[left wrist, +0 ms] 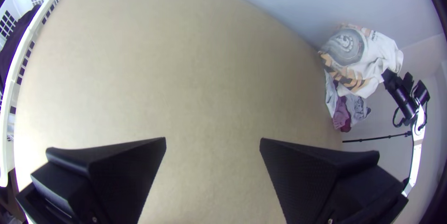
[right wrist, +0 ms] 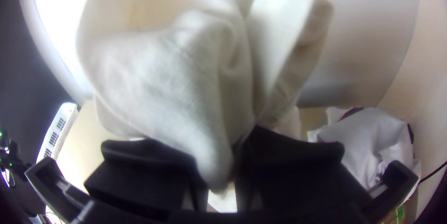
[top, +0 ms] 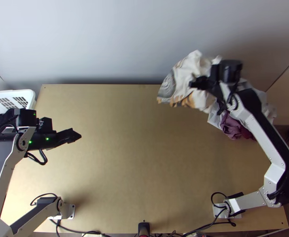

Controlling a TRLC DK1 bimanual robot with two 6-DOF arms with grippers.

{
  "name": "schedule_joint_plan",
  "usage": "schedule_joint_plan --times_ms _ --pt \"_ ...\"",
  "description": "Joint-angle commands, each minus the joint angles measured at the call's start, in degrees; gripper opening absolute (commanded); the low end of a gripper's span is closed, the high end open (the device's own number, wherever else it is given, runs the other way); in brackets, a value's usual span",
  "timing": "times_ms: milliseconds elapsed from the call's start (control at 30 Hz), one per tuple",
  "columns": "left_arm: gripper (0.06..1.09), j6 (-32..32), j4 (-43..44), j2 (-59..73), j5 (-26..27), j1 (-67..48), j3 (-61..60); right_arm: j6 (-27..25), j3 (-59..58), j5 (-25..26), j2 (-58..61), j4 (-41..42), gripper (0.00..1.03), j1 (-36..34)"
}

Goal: Fold the t-shirt

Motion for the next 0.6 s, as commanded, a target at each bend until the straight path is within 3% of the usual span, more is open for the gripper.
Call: schedule_joint_plan --times_ms 0,267,400,500,567 --pt "1.04 0.18 -0.17 -1.73 0.34 0.19 -2.32 -1.90 11.00 0.22 2.56 -2.52 0.03 -8.91" --pt "1.04 0.18 -0.17 -4.02 0.34 0.37 -5.04 -3.66 19.09 -0.40 6.69 -3.57 0.03 -21.83" --pt "1.04 0.54 -0.17 -4.63 0.34 0.54 -6.71 -4.89 29.90 -2.07 12.31 -4.71 0.03 -27.55" --pt "1.04 0.62 -0.17 -5.25 0.34 0.54 -7.94 -4.89 41.85 -3.03 17.41 -10.16 0.03 -30.09" --pt "1.04 0.62 -0.17 -5.95 0.34 0.54 -8.73 -5.50 42.11 -3.47 16.97 -9.81 0.03 -31.06"
